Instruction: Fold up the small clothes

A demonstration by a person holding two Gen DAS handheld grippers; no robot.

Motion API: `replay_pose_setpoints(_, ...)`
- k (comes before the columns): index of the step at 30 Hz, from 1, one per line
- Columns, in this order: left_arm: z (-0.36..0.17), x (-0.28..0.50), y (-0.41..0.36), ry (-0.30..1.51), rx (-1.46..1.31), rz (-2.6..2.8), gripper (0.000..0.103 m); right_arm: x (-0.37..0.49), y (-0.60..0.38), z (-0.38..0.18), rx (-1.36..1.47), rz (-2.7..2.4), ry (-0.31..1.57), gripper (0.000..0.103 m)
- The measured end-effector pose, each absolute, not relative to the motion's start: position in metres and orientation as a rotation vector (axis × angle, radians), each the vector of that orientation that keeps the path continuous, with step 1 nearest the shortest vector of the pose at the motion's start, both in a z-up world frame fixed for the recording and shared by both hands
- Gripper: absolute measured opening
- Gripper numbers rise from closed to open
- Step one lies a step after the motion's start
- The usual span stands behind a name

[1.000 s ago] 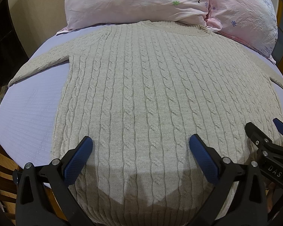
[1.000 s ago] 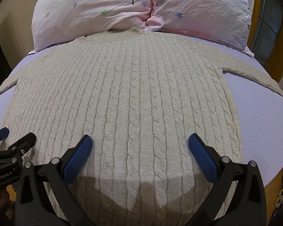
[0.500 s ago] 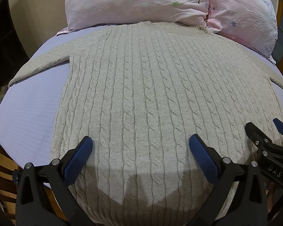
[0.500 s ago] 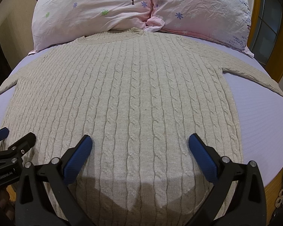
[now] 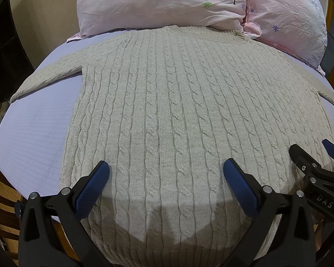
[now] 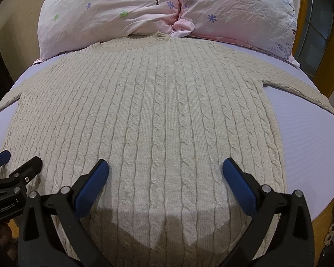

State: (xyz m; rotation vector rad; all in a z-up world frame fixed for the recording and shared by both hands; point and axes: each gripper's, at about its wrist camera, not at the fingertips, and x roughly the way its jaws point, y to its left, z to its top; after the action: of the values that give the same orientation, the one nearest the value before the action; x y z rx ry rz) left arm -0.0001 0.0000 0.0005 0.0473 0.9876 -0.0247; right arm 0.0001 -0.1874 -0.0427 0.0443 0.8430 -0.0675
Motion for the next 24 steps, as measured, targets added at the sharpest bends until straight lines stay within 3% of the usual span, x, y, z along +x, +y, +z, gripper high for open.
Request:
replay_pose_setpoints(20, 0.003, 0.001, -0.001, 0.986, 0.054, -0.038, 0.102, -0.001, -0.194, -0.042, 0.014, 0.021, 0.82, 0.101)
replay_pose_setpoints(24, 0.004, 0.004, 0.001, 0.99, 0.061, -0.063, 0.102, -0.007, -0.246, -0.018, 0.219, 0.1, 0.756, 0.101)
